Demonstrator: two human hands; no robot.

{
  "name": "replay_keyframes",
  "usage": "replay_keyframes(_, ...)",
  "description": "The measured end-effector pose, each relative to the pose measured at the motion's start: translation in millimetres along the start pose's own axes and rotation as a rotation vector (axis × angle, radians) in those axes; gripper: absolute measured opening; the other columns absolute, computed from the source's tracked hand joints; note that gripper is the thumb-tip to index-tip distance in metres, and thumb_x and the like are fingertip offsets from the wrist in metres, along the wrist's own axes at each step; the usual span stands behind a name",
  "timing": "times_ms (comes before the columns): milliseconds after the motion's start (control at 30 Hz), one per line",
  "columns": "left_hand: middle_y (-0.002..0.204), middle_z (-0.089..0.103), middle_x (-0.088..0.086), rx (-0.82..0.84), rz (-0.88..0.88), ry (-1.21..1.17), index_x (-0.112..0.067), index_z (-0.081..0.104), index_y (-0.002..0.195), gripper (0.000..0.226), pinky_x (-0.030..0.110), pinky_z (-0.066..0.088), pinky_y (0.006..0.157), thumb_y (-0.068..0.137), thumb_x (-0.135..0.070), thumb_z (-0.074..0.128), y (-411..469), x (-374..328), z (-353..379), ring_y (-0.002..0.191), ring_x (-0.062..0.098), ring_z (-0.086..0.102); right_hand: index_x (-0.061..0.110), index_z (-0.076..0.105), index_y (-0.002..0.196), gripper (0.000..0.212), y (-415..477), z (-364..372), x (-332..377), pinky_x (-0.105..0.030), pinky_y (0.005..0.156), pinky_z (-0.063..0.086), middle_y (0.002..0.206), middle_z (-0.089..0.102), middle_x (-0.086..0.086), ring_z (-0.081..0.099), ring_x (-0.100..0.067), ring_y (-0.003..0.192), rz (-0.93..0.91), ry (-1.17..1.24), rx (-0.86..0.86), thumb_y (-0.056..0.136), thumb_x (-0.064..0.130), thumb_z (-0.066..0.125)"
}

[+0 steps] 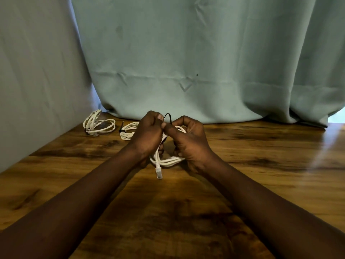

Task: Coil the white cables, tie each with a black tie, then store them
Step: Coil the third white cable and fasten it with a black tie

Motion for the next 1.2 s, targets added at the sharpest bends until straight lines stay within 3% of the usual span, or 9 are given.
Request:
replay_keyframes(167,0.074,0.052,0.007,-0.088,0.221,0.197,-0.015,0.046,0.106,0.014,0.034,0.045,0.041,0.111,-0.026,0.039,2.8,0.0,-10.1,0.044,0.012,0.048,0.012,0.061,0.083,0.022,3.8,2.9,2.6,-0.022,0.040,0.035,0.072,0.050,-0.009,0.041,-0.007,0.047,0.063,-0.038,0.019,0.095,0.026,0.072)
replay_keyframes(333,0.073,0.057,0.007,-0.149,0.269,0.250,-0.013,0.051,0.105,0.017,0.043,0.050,0.053,0.111,-0.026,0.042,4.4,1.6,-11.5,0.055,0.021,0.054,0.011,0.058,0.082,0.017,6.2,2.7,4.8,-0.020,0.037,0.030,0.058,0.048,0.001,0.035,-0.005,0.039,0.112,-0.051,0.006,0.097,0.013,0.065)
replay_keyframes(500,0.070,0.057,0.005,-0.122,0.097,0.015,-0.011,0.054,0.095,0.018,0.024,0.045,0.045,0.109,-0.018,0.046,14.9,5.4,-20.5,0.044,0.010,0.052,0.007,0.058,0.083,0.010,4.1,-0.8,6.8,-0.015,0.035,0.021,0.049,0.043,0.003,0.027,-0.007,0.033,0.201,0.062,-0.003,0.093,0.006,0.061)
replay_keyframes(700,0.065,0.061,0.007,-0.239,0.004,0.005,-0.016,0.054,0.086,0.020,0.031,0.049,0.054,0.105,-0.016,0.048,24.9,10.8,-21.5,0.053,0.020,0.060,0.011,0.059,0.077,0.015,-0.3,12.2,1.2,-0.020,0.039,0.024,0.039,0.042,0.008,0.031,-0.007,0.031,0.283,0.009,0.022,0.092,0.011,0.059)
replay_keyframes(867,0.051,0.062,0.000,-0.297,0.016,0.060,-0.016,0.058,0.078,0.018,0.041,0.056,0.067,0.095,-0.013,0.053,24.4,9.4,-21.7,0.051,0.021,0.062,0.013,0.060,0.094,0.008,3.3,20.2,-11.6,-0.019,0.038,0.025,0.054,0.040,-0.001,0.028,-0.011,0.040,0.245,0.006,-0.007,0.088,0.016,0.065)
replay_keyframes(933,0.058,0.061,0.007,-0.282,-0.017,-0.042,-0.014,0.059,0.075,0.019,0.041,0.054,0.063,0.094,-0.016,0.056,21.6,8.2,-19.9,0.051,0.024,0.058,0.013,0.059,0.091,0.007,3.5,19.7,-13.9,-0.017,0.037,0.024,0.061,0.043,-0.006,0.030,-0.012,0.041,0.223,0.027,-0.038,0.088,0.014,0.065)
replay_keyframes(1067,0.068,0.057,0.006,-0.162,-0.195,-0.468,-0.013,0.059,0.086,0.018,0.022,0.043,0.043,0.104,-0.015,0.055,14.2,-4.3,-18.4,0.046,0.013,0.048,0.013,0.060,0.085,0.005,3.1,15.9,-15.4,-0.016,0.037,0.026,0.066,0.049,-0.010,0.035,-0.007,0.037,0.181,0.059,-0.076,0.087,0.012,0.064)
replay_keyframes(1133,0.072,0.064,0.002,-0.063,-0.281,-0.559,-0.016,0.064,0.093,0.013,0.024,0.049,0.049,0.101,-0.025,0.062,10.7,-9.0,-20.8,0.053,0.012,0.053,0.015,0.060,0.076,0.013,3.8,14.1,-14.8,-0.016,0.036,0.027,0.073,0.054,-0.014,0.038,-0.008,0.039,0.157,0.078,-0.075,0.088,0.013,0.065)
replay_keyframes(1200,0.079,0.070,0.000,0.075,-0.359,-0.523,-0.016,0.071,0.096,0.020,0.032,0.056,0.070,0.095,-0.036,0.069,7.1,-10.1,-23.8,0.068,0.014,0.061,0.020,0.058,0.068,0.025,5.0,12.4,-13.3,-0.016,0.036,0.026,0.074,0.052,-0.015,0.038,-0.010,0.043,0.137,0.104,-0.076,0.092,0.014,0.065)
Point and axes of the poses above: each hand's wrist, its own y-axis towards the middle knuckle, its own z-axis out of the palm, x = y × z, the point moved 1 cm from there along y, towards the middle knuckle
